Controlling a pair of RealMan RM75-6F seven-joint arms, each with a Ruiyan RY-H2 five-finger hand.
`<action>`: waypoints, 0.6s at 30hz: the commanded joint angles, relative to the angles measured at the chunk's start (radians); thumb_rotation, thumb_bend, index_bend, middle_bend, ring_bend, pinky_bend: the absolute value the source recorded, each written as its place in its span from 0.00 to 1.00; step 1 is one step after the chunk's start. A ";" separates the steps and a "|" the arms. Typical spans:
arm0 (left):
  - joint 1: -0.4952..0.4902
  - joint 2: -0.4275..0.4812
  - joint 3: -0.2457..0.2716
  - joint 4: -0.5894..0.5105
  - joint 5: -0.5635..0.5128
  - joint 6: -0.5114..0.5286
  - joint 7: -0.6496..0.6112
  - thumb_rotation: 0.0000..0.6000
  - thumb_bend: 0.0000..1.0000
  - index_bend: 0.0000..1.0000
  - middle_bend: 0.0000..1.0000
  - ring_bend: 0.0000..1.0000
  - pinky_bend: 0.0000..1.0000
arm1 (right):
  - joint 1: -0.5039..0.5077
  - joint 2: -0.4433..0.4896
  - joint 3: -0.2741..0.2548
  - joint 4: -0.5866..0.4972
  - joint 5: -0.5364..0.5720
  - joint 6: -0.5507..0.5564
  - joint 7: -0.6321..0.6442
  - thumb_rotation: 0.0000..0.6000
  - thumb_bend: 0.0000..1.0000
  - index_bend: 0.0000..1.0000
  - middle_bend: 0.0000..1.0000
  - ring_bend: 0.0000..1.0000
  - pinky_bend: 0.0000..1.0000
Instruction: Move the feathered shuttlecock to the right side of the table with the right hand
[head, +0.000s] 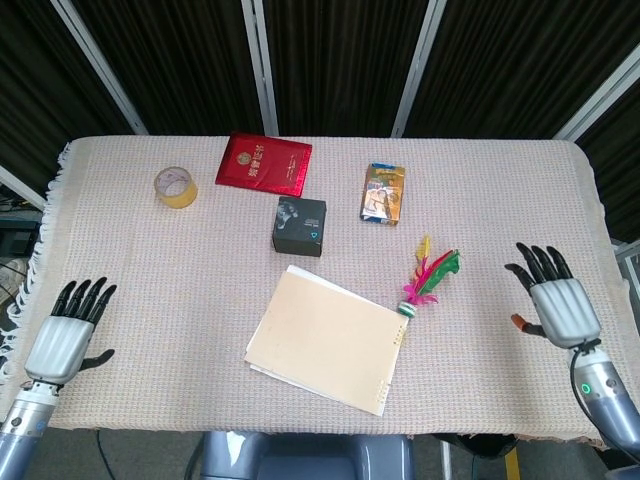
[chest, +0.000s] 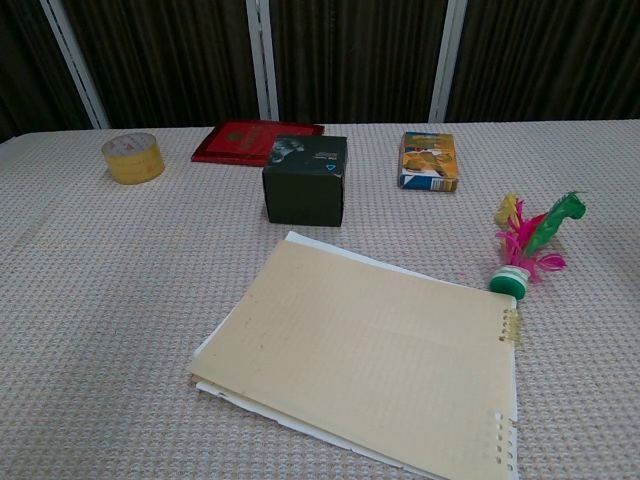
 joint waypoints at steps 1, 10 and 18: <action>-0.002 -0.018 -0.006 0.011 -0.021 -0.017 0.021 0.94 0.04 0.00 0.00 0.00 0.00 | 0.100 -0.058 0.028 0.148 -0.021 -0.125 0.113 1.00 0.15 0.20 0.00 0.00 0.00; -0.007 -0.064 -0.025 0.034 -0.068 -0.035 0.108 0.94 0.07 0.00 0.00 0.00 0.00 | 0.244 -0.204 -0.023 0.460 -0.099 -0.278 0.242 1.00 0.18 0.22 0.00 0.00 0.00; -0.010 -0.082 -0.032 0.044 -0.083 -0.038 0.134 0.94 0.09 0.00 0.00 0.00 0.00 | 0.292 -0.320 -0.085 0.663 -0.147 -0.323 0.330 1.00 0.18 0.24 0.00 0.00 0.00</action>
